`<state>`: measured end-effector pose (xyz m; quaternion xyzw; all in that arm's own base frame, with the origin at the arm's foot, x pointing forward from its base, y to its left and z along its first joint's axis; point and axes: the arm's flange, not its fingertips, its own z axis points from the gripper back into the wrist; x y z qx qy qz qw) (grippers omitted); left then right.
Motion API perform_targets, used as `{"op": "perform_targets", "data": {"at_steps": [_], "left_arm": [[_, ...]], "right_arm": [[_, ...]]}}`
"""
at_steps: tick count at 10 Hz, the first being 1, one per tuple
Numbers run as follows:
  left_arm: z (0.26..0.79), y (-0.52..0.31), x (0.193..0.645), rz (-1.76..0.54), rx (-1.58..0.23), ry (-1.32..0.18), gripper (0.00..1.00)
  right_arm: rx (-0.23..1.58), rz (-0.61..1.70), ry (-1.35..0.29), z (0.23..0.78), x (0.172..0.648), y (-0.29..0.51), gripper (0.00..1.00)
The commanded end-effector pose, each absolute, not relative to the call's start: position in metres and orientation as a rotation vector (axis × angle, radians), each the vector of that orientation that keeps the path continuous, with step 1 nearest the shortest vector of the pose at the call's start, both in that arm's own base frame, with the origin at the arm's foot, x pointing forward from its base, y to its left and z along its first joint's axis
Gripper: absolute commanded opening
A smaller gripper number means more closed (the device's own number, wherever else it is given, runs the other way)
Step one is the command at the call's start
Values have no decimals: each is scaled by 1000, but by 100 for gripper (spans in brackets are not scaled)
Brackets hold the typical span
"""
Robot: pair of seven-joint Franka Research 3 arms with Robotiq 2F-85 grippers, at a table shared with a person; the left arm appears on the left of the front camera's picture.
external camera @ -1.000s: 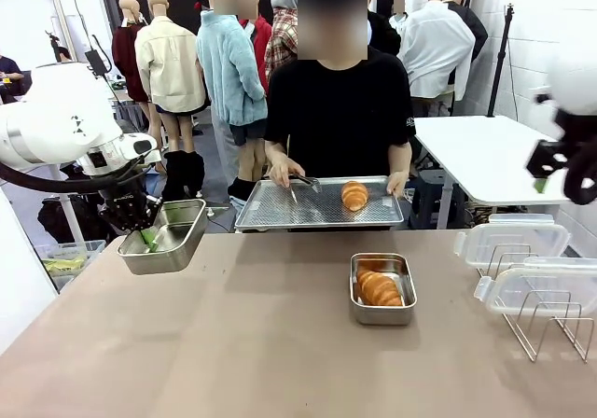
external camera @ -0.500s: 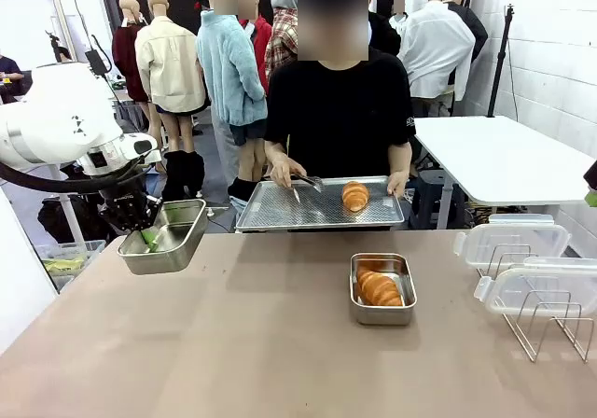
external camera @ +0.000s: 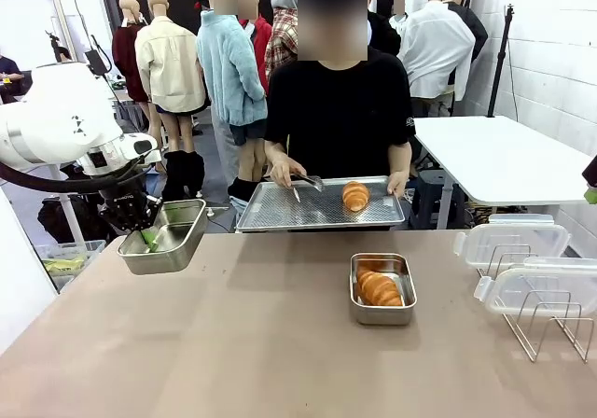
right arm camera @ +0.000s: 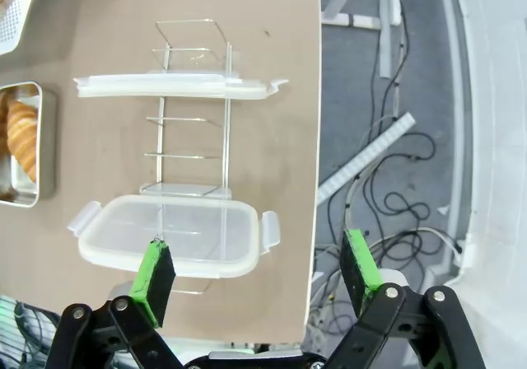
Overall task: Place the bread in airtight containers.
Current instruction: Once an object is inside an Airtight Container , place the container in the center of the table.
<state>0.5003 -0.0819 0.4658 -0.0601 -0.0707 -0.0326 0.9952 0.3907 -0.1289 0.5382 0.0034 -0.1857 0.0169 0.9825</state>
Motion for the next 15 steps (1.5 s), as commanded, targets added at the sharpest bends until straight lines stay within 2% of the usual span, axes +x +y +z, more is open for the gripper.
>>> {"op": "perform_targets", "data": {"at_steps": [1,15], "left_arm": [[468,-80,500,-77,-116,-157,0],[468,-80,500,-77,-116,-157,0]], "right_arm": [[-11,44,-372,539,390,-131,100],[-11,44,-372,539,390,-131,100]]}}
